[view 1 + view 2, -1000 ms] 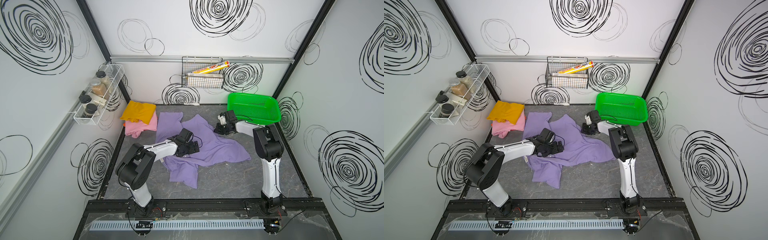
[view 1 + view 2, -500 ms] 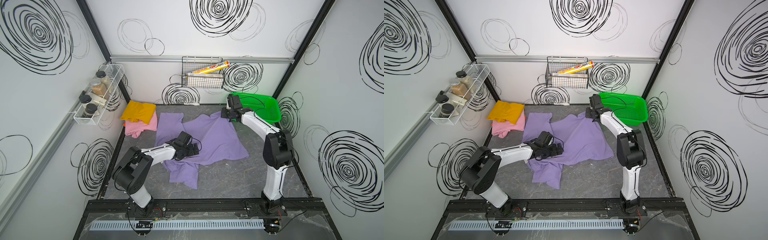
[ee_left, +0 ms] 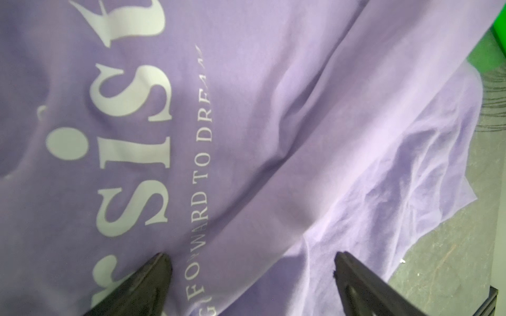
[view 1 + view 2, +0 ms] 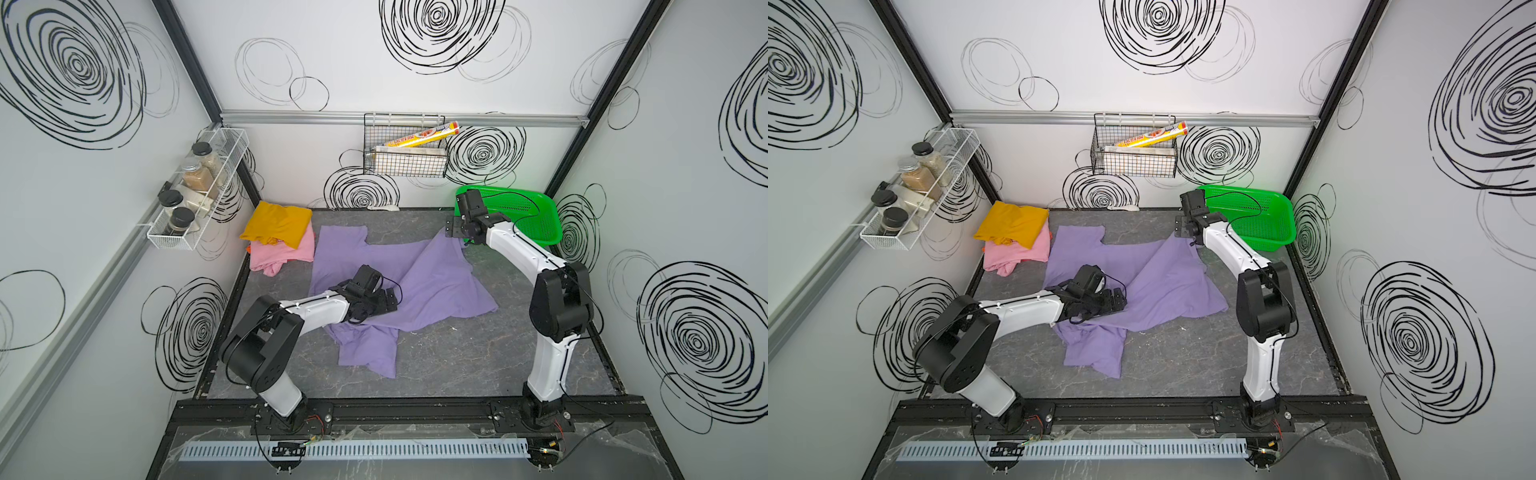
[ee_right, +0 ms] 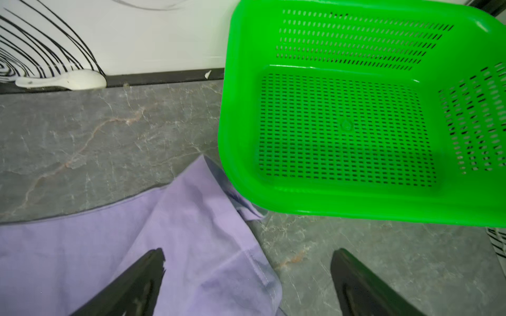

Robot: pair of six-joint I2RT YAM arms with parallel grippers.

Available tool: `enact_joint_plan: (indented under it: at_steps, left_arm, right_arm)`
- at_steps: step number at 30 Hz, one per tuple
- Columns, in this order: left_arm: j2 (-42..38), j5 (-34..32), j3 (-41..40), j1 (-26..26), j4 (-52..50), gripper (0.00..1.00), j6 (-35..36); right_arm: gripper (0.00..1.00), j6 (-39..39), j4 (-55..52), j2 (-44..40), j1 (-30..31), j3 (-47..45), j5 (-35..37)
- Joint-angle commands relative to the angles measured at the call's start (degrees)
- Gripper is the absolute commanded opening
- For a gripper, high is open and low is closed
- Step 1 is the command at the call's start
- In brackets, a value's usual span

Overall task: Fold and stack t-shirts
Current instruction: Flatten out the T-shirt at the center of the board.

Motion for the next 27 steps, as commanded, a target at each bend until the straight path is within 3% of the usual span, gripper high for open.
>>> enact_joint_plan:
  at_steps: [1, 7, 13, 27]
  left_arm:
    - [2.47, 0.42, -2.59, -0.57, -12.81, 0.99, 0.09]
    - [0.31, -0.08, -2.01, -0.56, -13.66, 0.99, 0.4]
    - [-6.31, -1.0, -1.72, -0.29, -17.3, 0.99, 0.66]
    - [-36.35, -1.31, -1.1, -0.59, -38.95, 0.99, -6.63]
  right_arm:
    - [1.0, 3.19, -4.87, -7.85, 3.97, -3.66, 1.03]
    - [1.0, 10.64, -7.27, -17.92, 10.77, -17.85, -2.43]
    - [1.0, 15.11, -6.12, -27.26, 11.51, -32.93, -1.86]
    - [0.99, 17.78, -7.28, -34.13, 11.64, -36.92, -4.17]
